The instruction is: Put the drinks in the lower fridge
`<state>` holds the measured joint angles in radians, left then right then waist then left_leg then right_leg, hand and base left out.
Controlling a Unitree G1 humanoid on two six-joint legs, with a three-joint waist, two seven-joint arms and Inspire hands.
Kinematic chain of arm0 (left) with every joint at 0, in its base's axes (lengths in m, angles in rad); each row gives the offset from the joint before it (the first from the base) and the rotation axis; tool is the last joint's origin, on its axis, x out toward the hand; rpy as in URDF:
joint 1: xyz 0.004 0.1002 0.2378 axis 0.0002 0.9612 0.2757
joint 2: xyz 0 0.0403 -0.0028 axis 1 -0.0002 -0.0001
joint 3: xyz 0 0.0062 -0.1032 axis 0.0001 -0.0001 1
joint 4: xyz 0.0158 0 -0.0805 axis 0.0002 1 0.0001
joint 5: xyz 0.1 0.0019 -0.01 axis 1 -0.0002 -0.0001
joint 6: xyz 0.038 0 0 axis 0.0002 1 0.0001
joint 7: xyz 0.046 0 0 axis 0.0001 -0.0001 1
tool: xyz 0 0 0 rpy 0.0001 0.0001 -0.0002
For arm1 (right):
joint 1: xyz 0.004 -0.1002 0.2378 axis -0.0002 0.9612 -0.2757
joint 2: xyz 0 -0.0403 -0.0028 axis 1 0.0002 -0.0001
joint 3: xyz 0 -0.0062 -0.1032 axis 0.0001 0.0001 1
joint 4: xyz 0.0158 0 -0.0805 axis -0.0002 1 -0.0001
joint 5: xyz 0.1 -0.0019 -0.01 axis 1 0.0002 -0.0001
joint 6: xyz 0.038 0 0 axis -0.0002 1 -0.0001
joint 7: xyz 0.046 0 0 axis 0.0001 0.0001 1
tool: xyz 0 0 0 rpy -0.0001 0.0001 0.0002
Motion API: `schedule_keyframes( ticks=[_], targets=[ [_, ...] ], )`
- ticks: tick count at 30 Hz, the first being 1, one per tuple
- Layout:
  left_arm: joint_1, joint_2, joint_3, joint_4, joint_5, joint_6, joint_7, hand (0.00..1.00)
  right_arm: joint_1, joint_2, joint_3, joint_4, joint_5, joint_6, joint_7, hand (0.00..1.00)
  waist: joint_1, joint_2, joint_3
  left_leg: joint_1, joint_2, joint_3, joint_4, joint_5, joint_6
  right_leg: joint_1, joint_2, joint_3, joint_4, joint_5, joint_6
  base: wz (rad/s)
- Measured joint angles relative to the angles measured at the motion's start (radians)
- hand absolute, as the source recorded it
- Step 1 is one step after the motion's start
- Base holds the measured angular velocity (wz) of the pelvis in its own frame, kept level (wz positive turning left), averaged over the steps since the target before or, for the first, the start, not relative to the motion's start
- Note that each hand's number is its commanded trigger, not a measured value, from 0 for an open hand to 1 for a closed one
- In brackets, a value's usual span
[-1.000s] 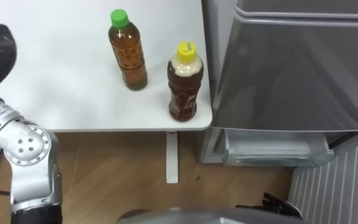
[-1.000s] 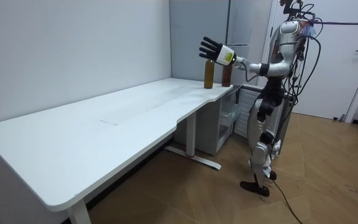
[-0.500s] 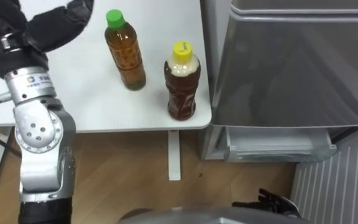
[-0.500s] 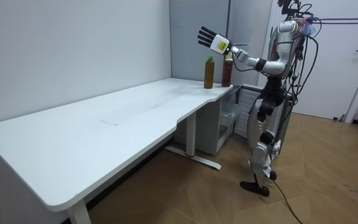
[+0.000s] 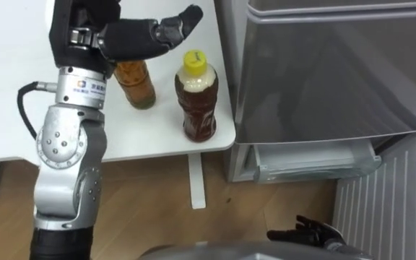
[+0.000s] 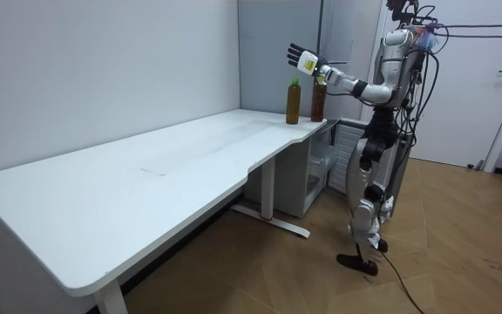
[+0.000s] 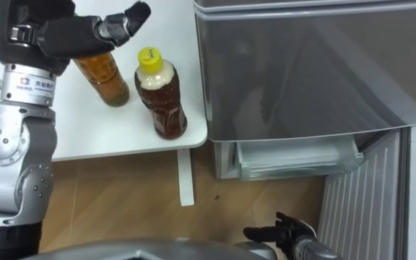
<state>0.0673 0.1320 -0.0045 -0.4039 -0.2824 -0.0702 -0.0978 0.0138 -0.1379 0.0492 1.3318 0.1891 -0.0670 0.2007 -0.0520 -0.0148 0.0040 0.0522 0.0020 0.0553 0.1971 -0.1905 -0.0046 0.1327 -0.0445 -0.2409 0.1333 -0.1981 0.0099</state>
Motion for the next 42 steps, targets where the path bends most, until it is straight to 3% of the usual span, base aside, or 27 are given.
schedule_keyframes(
  ticks=[4,16,27,34,42],
  targets=[
    [0.0,0.0,0.0,0.0,0.002,0.027,-0.037,0.0,-0.003,0.0,-0.002,0.0,0.0,0.004,0.0,0.0,-0.001,0.0,-0.0006,-0.008,0.0,-0.001,0.001,0.0,0.0,-0.01,0.001,0.005,0.003,0.0,-0.001,0.0],
    [0.0,0.0,-0.001,0.0,0.002,0.057,-0.105,0.0,-0.002,-0.002,-0.005,-0.001,-0.004,0.005,0.004,0.0,-0.001,0.004,-0.0017,-0.007,0.001,-0.001,0.002,0.0,0.0,-0.009,0.001,0.006,0.005,0.0,-0.001,0.0],
    [0.012,0.001,-0.016,0.017,0.003,0.066,-0.131,0.0,-0.002,-0.005,-0.004,-0.002,-0.006,0.006,0.006,0.0,0.003,0.007,-0.0002,-0.006,0.001,0.001,0.002,0.0,0.0,-0.011,0.001,0.008,0.007,0.0,-0.001,0.0],
    [0.042,0.001,-0.038,0.073,0.015,0.094,-0.153,0.0,-0.004,-0.009,-0.004,-0.009,-0.006,0.026,0.011,0.0,0.009,0.008,-0.0006,-0.006,0.002,0.018,0.001,0.0,0.0,-0.019,0.0,0.023,0.009,0.0,-0.001,-0.05],
    [0.042,0.002,-0.04,0.073,0.022,0.096,-0.178,0.0,-0.004,-0.014,-0.003,-0.015,-0.006,0.035,0.026,0.0,0.01,0.006,0.0001,-0.004,0.003,0.027,0.001,0.0,0.0,-0.025,0.0,0.038,0.016,0.0,-0.001,-0.04]
  ],
)
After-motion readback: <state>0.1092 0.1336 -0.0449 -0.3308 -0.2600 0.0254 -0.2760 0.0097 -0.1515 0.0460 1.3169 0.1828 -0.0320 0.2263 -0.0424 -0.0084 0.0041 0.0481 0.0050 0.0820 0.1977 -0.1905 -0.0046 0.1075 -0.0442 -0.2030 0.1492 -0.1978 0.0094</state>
